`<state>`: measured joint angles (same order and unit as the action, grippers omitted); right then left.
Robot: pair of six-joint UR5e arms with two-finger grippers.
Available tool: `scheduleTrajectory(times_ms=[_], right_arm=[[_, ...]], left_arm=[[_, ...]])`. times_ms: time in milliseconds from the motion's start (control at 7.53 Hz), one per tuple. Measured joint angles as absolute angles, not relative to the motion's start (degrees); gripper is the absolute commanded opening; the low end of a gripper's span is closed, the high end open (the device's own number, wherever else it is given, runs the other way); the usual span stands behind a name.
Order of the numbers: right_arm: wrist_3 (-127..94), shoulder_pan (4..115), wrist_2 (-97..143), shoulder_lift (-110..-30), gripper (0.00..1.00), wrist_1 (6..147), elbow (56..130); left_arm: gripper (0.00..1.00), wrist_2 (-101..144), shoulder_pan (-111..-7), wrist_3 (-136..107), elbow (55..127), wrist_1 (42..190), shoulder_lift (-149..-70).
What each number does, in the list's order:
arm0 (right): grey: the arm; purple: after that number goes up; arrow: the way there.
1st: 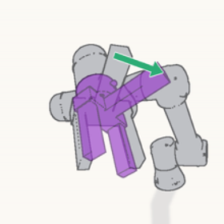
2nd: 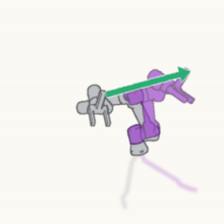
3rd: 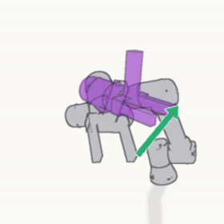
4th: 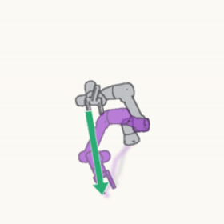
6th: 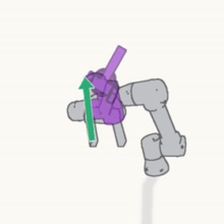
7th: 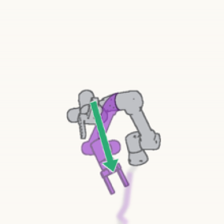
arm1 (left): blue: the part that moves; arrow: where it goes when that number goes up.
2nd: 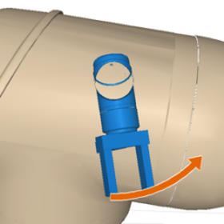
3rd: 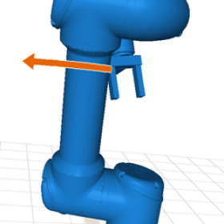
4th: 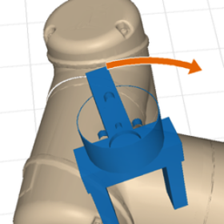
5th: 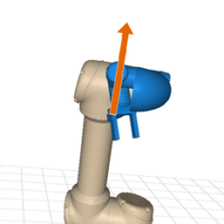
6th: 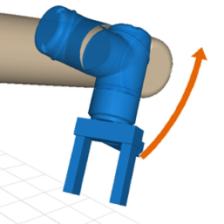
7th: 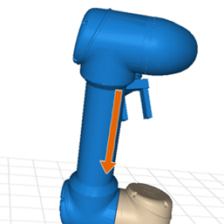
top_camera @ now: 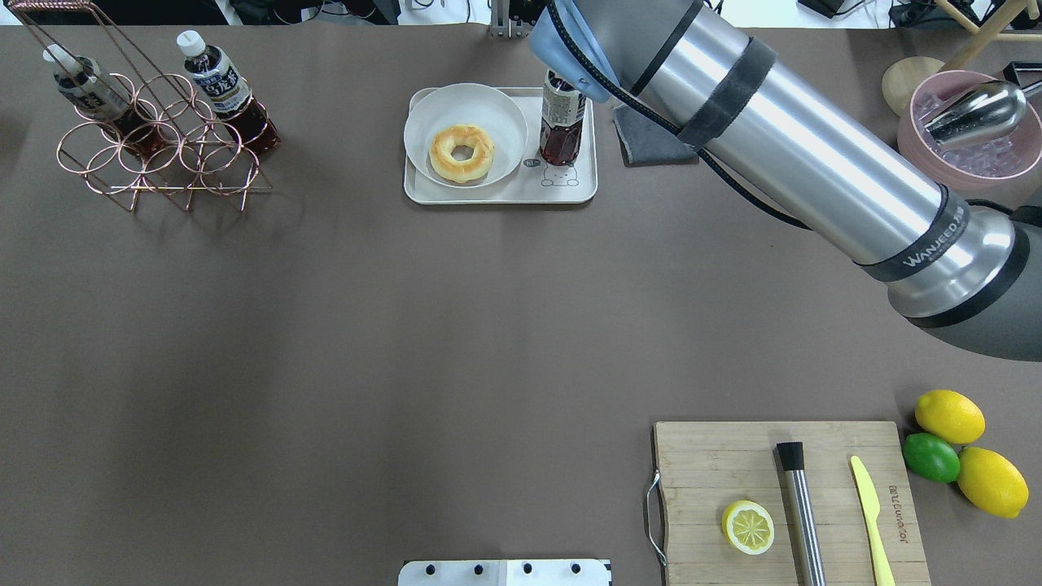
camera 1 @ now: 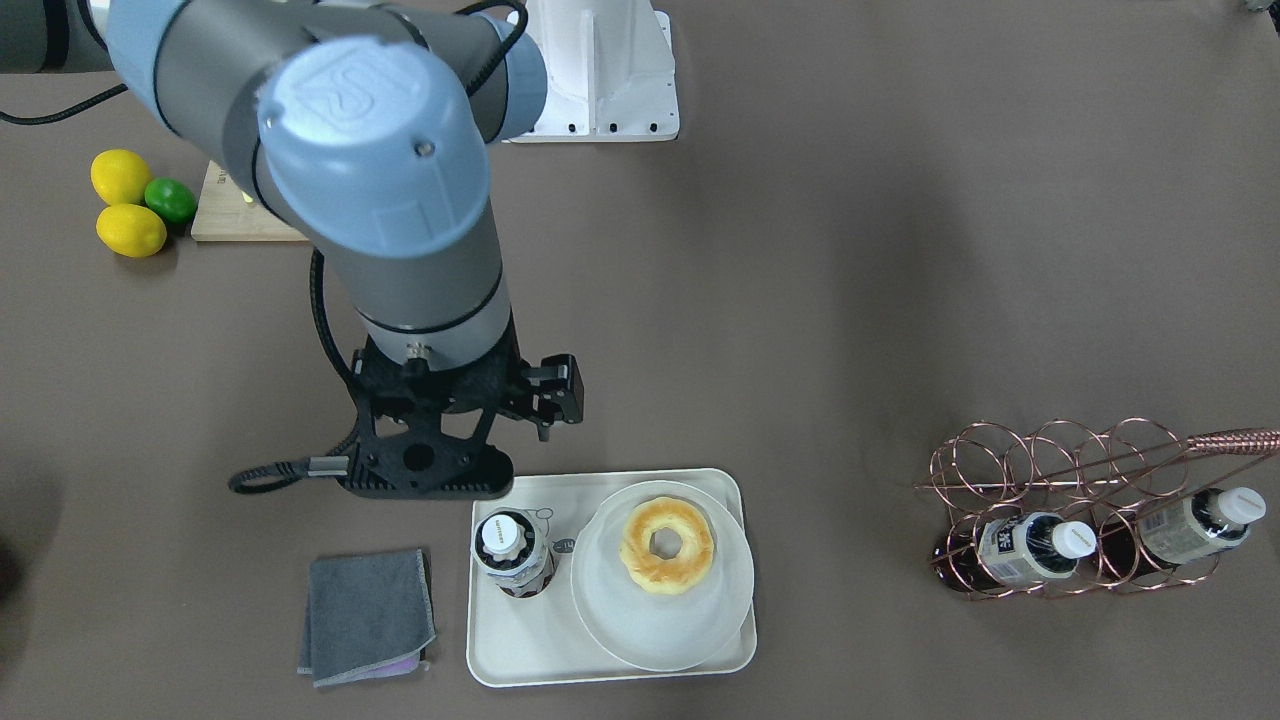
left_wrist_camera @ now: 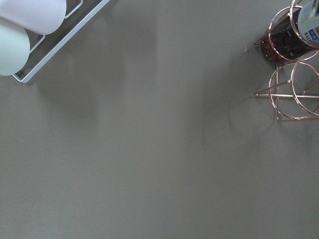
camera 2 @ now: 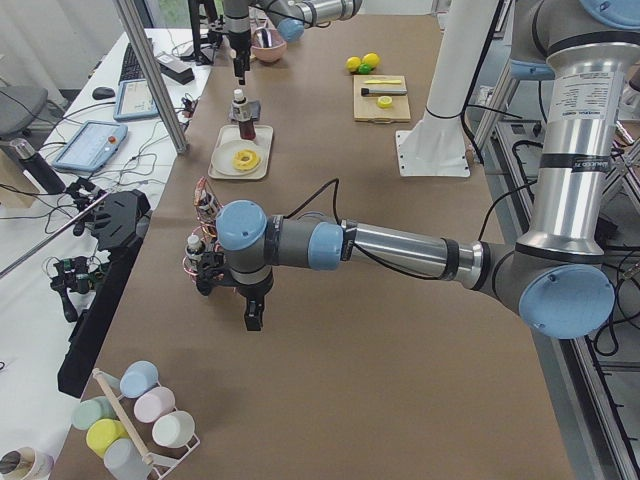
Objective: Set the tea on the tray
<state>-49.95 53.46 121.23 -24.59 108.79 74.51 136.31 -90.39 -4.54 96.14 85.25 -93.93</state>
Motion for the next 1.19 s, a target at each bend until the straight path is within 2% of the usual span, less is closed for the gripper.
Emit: scheduleTrajectory(times_ms=[133,398,664,929,1195], right_arm=[[-49.09,53.67,121.13,-27.17,1.0,116.55,81.84],[-41.74,55.51,119.62,-37.58,1.0,128.16,97.42],[-29.6,58.98,116.29,-51.17,1.0,130.85,106.55],[-15.17,66.31,116.78,-61.38,1.0,129.87,108.41],[-2.98,74.84,122.94,-72.42,1.0,120.19,105.15]], left_arm=[[0.98,136.18,-90.42,-4.51,96.25,85.25,-93.99],[0.98,135.23,-90.5,-4.49,96.32,85.25,-94.03],[0.98,134.62,-90.68,-4.48,96.45,85.21,-93.96],[0.98,134.49,-91.04,-4.48,96.49,85.16,-93.88],[0.98,134.48,-91.34,-4.48,96.47,85.09,-93.93]])
